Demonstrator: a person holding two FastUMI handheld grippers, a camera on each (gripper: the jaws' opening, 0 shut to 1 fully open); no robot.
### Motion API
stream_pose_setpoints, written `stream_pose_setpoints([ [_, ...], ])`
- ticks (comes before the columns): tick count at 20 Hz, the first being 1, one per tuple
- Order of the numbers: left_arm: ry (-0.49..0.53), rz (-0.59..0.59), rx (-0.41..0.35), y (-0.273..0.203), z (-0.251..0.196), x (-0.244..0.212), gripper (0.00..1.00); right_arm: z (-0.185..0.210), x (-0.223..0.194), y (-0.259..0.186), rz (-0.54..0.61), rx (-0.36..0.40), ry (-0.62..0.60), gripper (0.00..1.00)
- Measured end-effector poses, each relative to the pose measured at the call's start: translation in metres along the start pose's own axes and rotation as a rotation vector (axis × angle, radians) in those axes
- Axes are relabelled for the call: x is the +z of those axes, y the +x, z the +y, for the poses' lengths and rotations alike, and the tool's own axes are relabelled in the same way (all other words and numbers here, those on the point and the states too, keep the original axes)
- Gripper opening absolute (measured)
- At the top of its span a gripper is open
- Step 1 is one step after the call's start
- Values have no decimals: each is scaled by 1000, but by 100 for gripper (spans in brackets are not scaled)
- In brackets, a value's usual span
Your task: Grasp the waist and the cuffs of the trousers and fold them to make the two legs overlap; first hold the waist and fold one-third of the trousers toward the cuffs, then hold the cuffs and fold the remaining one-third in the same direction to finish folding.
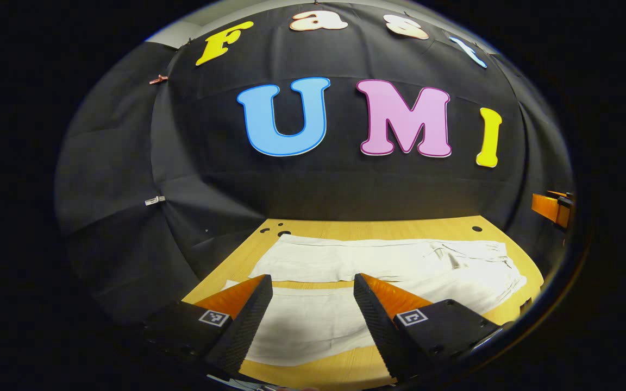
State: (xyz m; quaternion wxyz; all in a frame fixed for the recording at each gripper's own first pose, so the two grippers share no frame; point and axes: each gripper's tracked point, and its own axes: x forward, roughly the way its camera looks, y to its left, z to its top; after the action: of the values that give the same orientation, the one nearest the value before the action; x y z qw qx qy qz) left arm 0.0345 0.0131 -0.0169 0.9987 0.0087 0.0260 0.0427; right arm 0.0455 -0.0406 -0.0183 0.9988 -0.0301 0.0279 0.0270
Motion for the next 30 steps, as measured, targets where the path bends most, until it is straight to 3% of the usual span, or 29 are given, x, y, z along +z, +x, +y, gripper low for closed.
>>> stream_pose_setpoints([
  [4, 5, 22, 20, 5, -2, -6, 96, -18, -18, 16, 30, 40, -90, 98],
  [11, 28, 50, 63, 11, -7, -14, 96, -73, -52, 28, 81, 124, -402, 98],
  [19, 35, 114, 107, 13, -19, -42, 96, -142, -130, 36, 229, 168, -612, 98],
  [30, 22, 208, 183, 15, -15, -72, 96, -204, -245, 11, 463, 441, -1007, 98],
])
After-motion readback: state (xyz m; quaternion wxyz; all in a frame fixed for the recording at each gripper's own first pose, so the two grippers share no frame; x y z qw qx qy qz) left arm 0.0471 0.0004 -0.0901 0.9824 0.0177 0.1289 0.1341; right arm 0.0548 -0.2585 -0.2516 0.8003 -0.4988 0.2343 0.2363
